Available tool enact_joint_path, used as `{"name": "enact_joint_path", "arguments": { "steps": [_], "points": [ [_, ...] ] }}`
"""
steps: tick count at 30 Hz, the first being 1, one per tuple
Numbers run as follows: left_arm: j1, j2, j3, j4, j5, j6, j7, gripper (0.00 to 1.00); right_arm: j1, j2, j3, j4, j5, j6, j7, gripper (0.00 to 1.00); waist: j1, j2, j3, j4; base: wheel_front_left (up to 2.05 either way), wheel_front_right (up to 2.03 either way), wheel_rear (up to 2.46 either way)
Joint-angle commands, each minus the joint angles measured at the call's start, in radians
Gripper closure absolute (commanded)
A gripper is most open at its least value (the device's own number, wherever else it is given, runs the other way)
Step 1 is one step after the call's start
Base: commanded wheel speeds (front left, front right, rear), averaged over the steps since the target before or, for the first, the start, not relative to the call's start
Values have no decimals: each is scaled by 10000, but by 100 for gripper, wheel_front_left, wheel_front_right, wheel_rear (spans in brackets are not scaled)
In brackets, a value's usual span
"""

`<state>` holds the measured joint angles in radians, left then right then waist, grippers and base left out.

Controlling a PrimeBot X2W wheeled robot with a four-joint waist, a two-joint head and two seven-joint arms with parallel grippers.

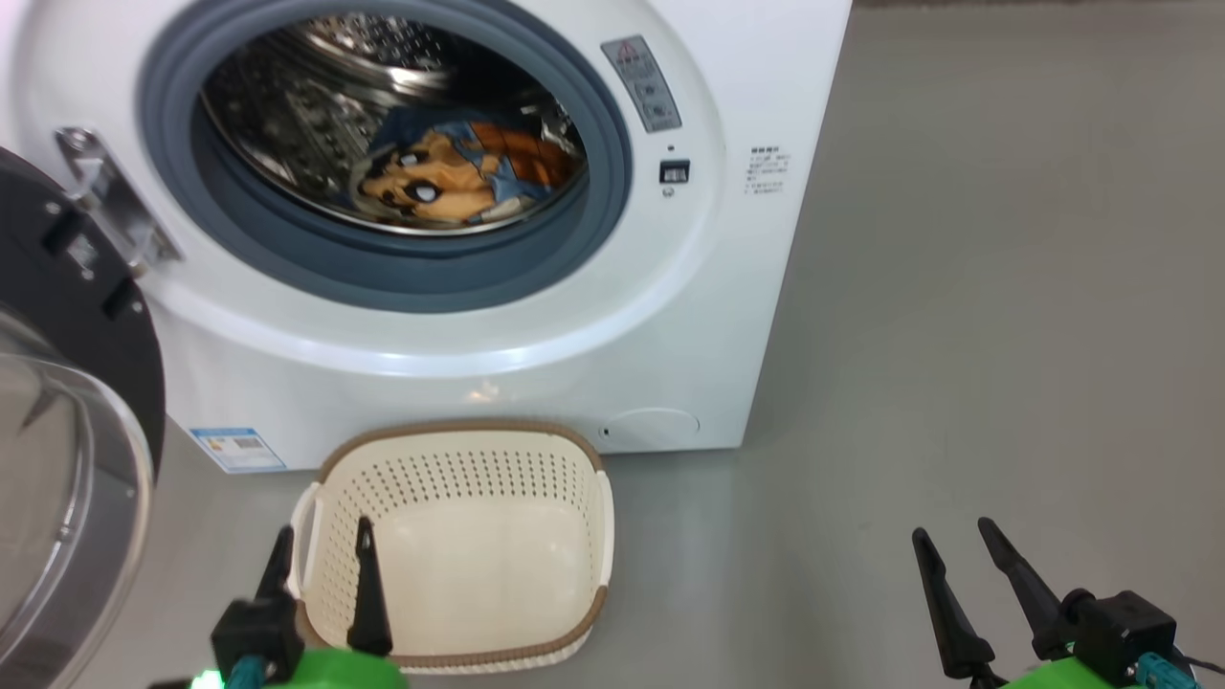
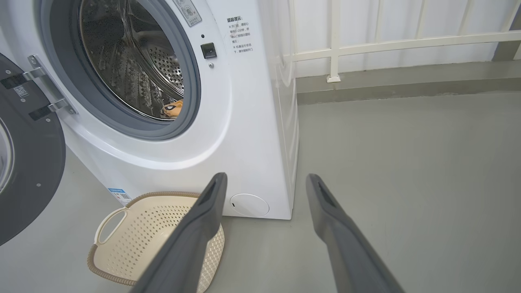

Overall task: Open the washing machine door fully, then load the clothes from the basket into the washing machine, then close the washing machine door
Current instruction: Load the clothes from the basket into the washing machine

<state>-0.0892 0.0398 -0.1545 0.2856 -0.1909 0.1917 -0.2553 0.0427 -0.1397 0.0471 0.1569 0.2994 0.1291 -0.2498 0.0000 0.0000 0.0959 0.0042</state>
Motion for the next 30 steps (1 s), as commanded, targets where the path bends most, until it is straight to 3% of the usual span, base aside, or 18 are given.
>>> {"name": "enact_joint_path", "arguments": {
  "steps": [1, 6, 13, 30],
  "points": [
    [149, 109, 358, -483, -192, 18, -64, 0, 57, -90, 201, -246, -132, 16, -120, 0, 0, 0, -336, 111, 0, 0, 0],
    [959, 107, 515, -1249, -461, 154, -64, 0, 255, 37, 81, -289, -167, 16, -120, 0, 0, 0, -661, 8, 0, 0, 0],
    [1839, 106, 509, -2193, -282, -38, -64, 0, 533, 193, -94, -500, -275, 16, -120, 0, 0, 0, -816, -150, 0, 0, 0],
    [2332, 105, 765, -2707, -187, -126, -64, 0, 731, 226, -206, -629, -401, 16, -120, 0, 0, 0, -841, -244, 0, 0, 0]
  ]
}}
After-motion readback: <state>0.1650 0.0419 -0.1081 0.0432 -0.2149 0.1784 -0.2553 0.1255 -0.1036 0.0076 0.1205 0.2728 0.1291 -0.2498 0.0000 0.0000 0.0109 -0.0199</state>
